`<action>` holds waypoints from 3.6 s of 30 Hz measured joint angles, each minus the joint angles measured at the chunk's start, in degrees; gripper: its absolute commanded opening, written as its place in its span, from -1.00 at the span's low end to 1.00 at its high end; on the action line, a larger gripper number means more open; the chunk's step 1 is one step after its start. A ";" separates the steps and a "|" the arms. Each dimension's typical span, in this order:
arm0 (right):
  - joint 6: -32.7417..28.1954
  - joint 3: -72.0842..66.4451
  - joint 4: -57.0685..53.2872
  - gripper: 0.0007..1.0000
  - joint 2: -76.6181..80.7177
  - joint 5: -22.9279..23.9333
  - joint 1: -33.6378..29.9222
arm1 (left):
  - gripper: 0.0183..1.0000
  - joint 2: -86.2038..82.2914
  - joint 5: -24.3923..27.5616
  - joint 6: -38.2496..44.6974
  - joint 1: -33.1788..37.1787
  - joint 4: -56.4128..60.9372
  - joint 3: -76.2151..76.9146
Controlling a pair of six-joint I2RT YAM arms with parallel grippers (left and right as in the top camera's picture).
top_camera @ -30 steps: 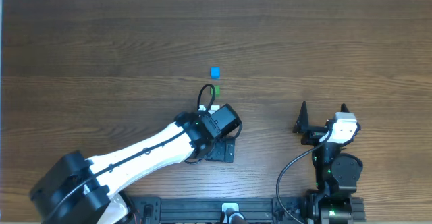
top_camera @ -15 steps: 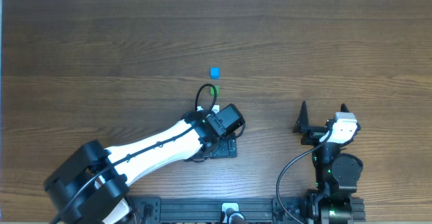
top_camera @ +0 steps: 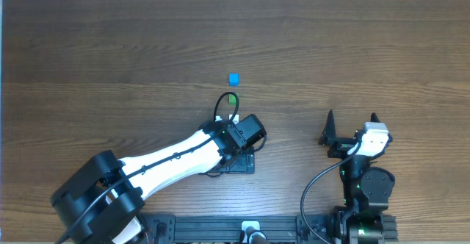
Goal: Stack Cubes
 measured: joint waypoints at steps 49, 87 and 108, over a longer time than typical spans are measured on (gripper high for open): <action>-0.02 0.00 0.00 0.98 -0.02 0.02 0.00 | -0.29 2.01 -0.81 4.39 0.00 3.54 0.02; 0.00 0.00 0.00 0.98 -0.02 0.00 0.00 | -0.96 2.21 -4.74 6.19 6.34 -17.27 24.70; 0.02 0.00 0.00 0.98 -0.02 0.00 0.00 | -0.96 13.86 -4.72 11.34 10.32 -13.99 29.33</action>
